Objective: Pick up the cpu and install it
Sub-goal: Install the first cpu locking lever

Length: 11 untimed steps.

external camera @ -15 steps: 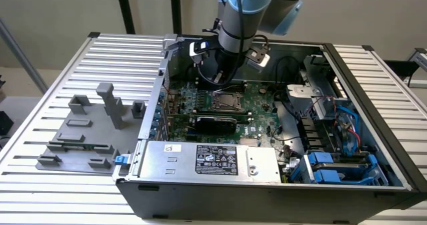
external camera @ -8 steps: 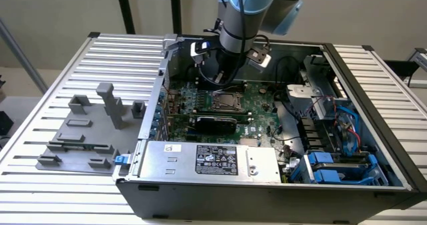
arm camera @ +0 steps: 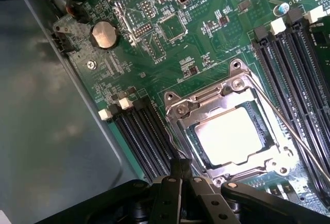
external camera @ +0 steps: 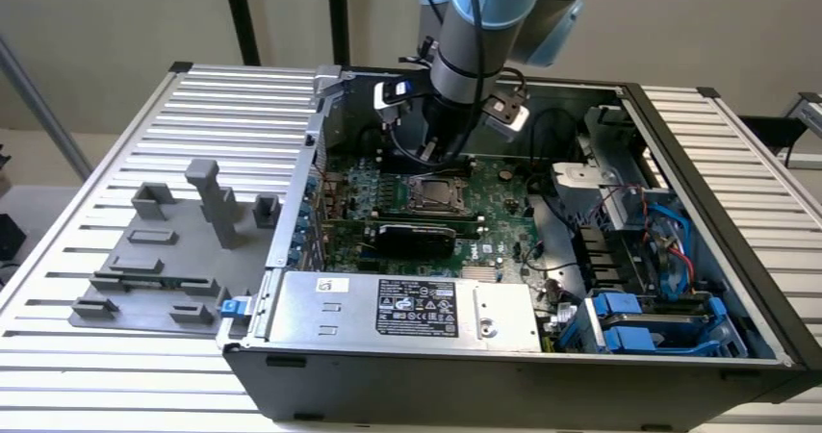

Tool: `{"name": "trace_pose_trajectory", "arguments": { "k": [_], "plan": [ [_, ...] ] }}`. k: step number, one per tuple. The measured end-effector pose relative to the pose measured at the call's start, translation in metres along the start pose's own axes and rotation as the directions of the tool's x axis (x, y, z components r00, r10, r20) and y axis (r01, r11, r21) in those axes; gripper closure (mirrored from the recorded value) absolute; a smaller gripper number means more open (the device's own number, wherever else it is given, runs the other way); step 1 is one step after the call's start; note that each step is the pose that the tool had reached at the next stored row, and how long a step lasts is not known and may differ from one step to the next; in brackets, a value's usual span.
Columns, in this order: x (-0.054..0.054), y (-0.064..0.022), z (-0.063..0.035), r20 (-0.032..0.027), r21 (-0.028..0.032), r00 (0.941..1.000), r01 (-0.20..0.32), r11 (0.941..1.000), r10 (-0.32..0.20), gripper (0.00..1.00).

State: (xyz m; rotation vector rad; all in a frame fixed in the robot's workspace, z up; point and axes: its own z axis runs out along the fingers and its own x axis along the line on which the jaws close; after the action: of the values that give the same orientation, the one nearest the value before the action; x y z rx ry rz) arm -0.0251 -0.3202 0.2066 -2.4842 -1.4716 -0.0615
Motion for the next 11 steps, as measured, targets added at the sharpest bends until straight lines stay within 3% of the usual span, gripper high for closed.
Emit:
{"name": "trace_pose_trajectory", "arguments": {
  "k": [11],
  "plan": [
    [-0.0024, -0.0012, 0.0004, 0.0, 0.0, 1.0, 0.0, 1.0, 0.0, 0.89]
  ]
}}
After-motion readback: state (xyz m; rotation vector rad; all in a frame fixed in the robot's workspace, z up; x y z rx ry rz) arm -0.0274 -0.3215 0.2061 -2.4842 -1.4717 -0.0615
